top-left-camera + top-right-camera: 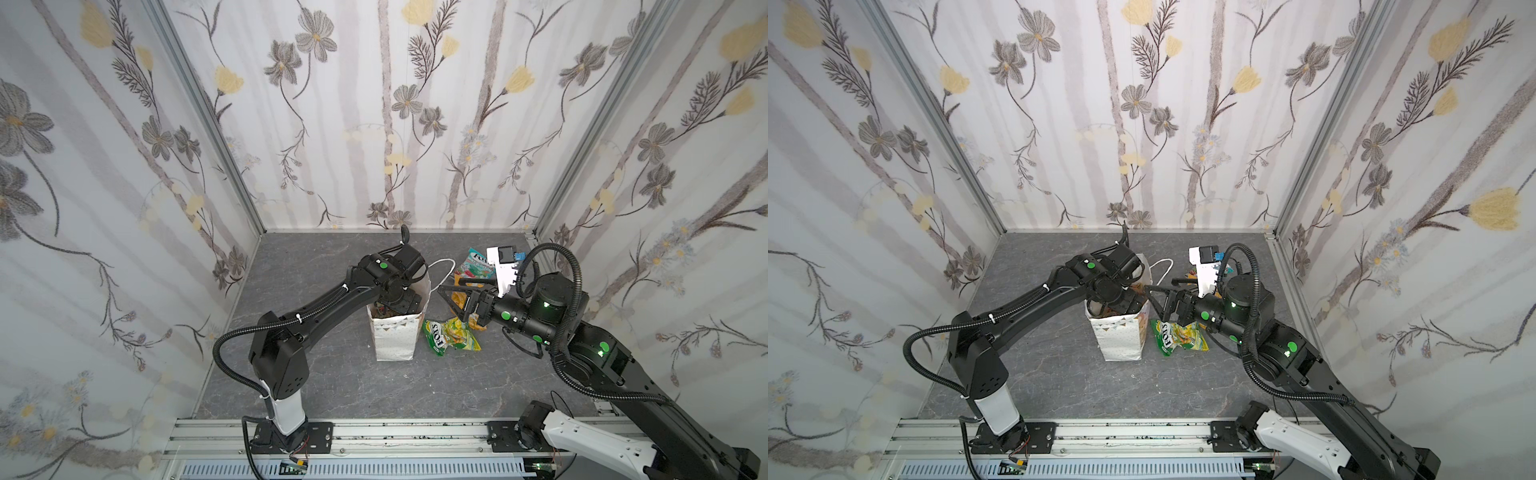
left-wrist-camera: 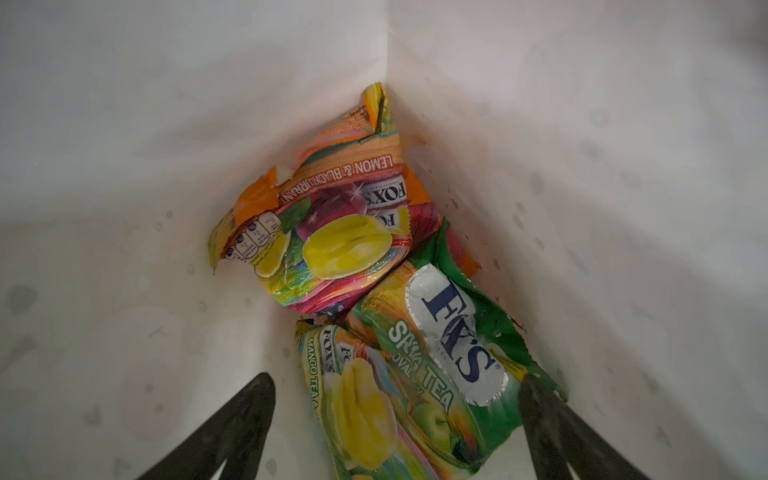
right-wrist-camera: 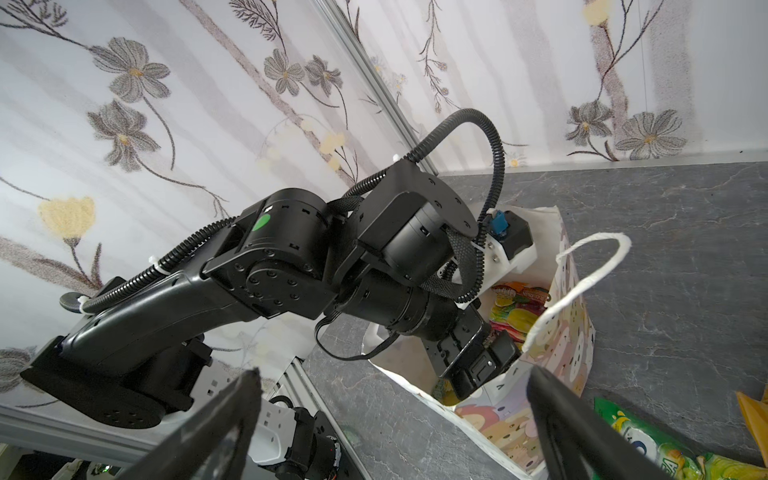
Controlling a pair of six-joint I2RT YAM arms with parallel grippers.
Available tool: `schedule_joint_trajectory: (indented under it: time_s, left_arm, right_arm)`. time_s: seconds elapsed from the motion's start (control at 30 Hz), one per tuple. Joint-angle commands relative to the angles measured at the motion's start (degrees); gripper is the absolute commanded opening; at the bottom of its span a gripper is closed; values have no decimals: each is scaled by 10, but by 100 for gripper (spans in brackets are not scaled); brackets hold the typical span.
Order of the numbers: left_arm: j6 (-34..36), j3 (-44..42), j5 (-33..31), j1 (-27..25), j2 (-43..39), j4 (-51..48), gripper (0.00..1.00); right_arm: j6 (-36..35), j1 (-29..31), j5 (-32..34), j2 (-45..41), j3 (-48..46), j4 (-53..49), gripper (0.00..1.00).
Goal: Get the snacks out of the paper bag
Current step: 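Lower the left gripper into the bag toward the orange Lemon & Blackcurrant pack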
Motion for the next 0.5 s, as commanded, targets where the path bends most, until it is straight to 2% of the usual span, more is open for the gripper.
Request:
schedule_joint_trajectory:
  time_s: [0.0,0.47]
  left_arm:
    - [-8,-9,4,2,6,21,93]
    - [-34,-74,14,5,49,83,90]
  right_arm:
    - [-4,1,8,2,3,5,99]
    - [-11,2,17,2,-7,-4,99]
